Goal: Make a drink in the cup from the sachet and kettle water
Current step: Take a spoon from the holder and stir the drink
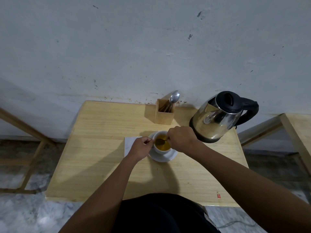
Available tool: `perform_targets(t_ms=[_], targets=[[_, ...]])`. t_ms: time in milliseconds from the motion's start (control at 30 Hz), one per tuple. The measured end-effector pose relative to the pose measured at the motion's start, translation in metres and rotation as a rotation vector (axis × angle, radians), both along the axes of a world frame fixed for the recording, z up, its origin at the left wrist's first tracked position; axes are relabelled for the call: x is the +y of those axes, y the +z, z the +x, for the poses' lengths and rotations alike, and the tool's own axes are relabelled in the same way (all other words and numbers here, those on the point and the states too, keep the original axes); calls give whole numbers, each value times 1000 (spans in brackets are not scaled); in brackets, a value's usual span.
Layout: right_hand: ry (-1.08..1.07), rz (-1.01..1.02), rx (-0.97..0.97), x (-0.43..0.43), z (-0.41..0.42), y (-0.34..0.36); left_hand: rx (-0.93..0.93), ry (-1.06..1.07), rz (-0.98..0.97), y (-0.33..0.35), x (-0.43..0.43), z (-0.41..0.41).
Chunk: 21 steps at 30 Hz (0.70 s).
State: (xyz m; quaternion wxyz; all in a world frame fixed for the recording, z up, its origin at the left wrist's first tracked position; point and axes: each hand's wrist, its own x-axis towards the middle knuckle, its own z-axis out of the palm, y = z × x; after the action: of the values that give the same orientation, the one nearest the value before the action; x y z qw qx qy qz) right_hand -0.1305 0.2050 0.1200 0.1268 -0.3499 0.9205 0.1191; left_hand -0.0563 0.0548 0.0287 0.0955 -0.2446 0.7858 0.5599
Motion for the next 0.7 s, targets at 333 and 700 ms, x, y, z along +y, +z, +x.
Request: perform_targets(t_ms=[333,700], targets=[[-21,91,64,12,-1,9,-6,-23,-6,2,-1,0],[-81,-21,12,0,3,1,-1,-20,-10,2,0,-1]])
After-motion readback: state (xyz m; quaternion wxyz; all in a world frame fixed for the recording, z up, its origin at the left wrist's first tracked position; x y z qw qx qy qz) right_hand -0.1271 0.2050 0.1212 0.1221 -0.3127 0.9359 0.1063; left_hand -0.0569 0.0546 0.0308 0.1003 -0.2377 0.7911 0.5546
